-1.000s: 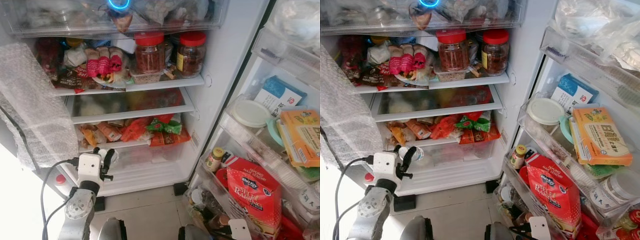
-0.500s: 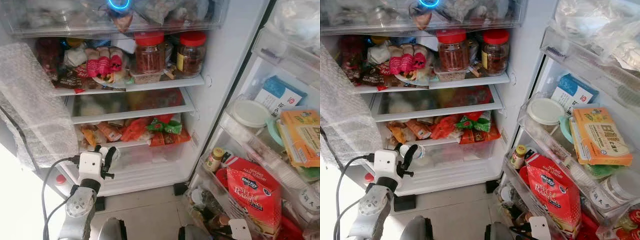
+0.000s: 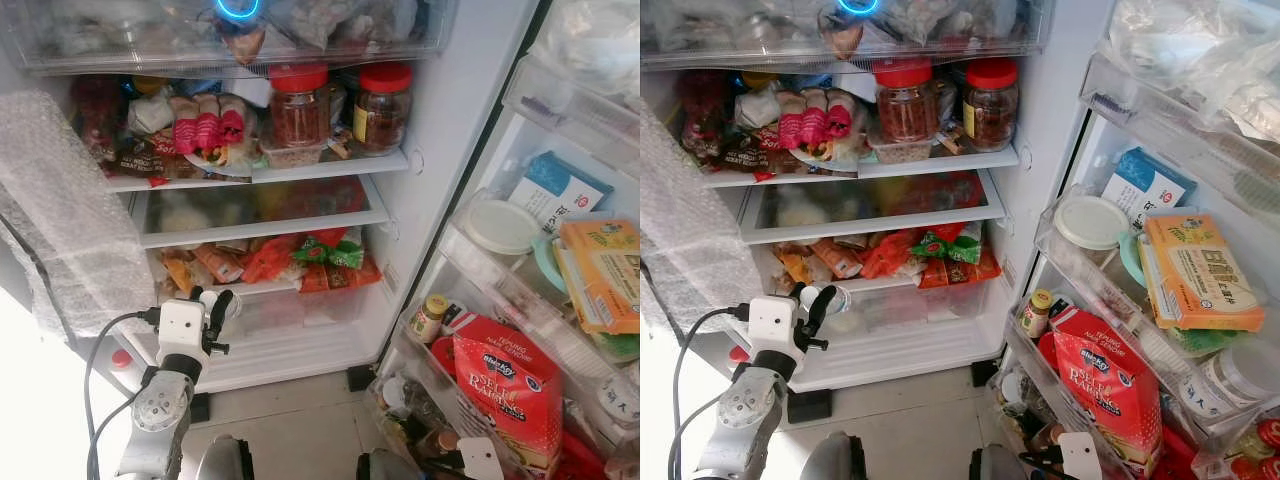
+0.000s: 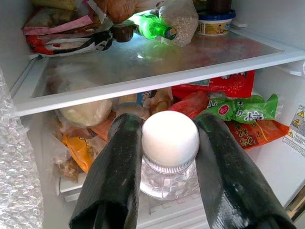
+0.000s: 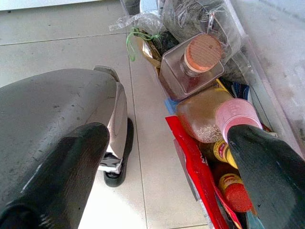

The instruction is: Restocking fridge

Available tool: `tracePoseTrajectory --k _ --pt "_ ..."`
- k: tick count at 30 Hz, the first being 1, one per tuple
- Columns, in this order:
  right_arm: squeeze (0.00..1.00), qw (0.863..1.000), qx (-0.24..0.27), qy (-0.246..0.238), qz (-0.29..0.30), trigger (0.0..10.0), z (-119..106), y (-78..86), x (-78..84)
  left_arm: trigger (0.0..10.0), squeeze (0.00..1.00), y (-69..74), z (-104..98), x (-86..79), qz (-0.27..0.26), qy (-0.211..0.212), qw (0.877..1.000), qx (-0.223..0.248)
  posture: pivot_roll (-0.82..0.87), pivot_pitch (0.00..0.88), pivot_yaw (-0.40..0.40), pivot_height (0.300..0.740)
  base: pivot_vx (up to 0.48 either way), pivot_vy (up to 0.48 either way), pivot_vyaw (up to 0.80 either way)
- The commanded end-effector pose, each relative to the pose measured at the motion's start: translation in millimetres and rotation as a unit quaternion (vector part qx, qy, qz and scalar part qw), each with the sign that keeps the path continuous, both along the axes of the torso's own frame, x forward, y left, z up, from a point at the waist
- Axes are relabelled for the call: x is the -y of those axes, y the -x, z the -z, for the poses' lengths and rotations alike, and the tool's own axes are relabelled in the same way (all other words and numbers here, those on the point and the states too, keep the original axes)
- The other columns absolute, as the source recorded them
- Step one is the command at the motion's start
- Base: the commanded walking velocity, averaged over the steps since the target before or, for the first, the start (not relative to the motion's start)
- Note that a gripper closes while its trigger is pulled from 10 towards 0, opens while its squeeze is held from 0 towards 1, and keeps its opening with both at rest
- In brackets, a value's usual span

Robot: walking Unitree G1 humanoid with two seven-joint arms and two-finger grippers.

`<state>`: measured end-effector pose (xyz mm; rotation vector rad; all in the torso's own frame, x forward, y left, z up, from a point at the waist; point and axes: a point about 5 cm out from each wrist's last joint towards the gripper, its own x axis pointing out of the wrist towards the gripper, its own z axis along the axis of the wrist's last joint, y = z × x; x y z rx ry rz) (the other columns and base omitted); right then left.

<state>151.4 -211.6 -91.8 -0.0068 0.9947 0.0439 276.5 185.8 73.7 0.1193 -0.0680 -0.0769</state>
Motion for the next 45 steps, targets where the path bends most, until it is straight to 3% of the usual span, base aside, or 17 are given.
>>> tracePoseTrajectory --k 1,37,45 --pt "0.00 1.000 0.002 -0.016 -0.013 10.0 0.3 -2.3 -8.3 10.0 0.00 -2.6 -7.5 1.3 0.005 -0.003 1.000 0.018 -0.09 0.080 -0.029 0.648 0.000 0.000 0.00" --pt "0.00 1.000 0.000 -0.017 -0.017 10.0 0.4 -2.2 -8.7 10.0 0.00 -3.6 -7.9 3.5 0.011 -0.002 1.000 0.018 -0.09 0.081 -0.028 0.648 0.228 0.000 0.16" --pt "0.00 1.000 -0.002 -0.021 -0.015 10.0 0.7 -1.7 -9.0 10.0 0.00 -3.9 -6.2 10.1 0.039 0.009 0.999 0.008 -0.09 0.081 -0.029 0.648 0.252 0.000 0.00"
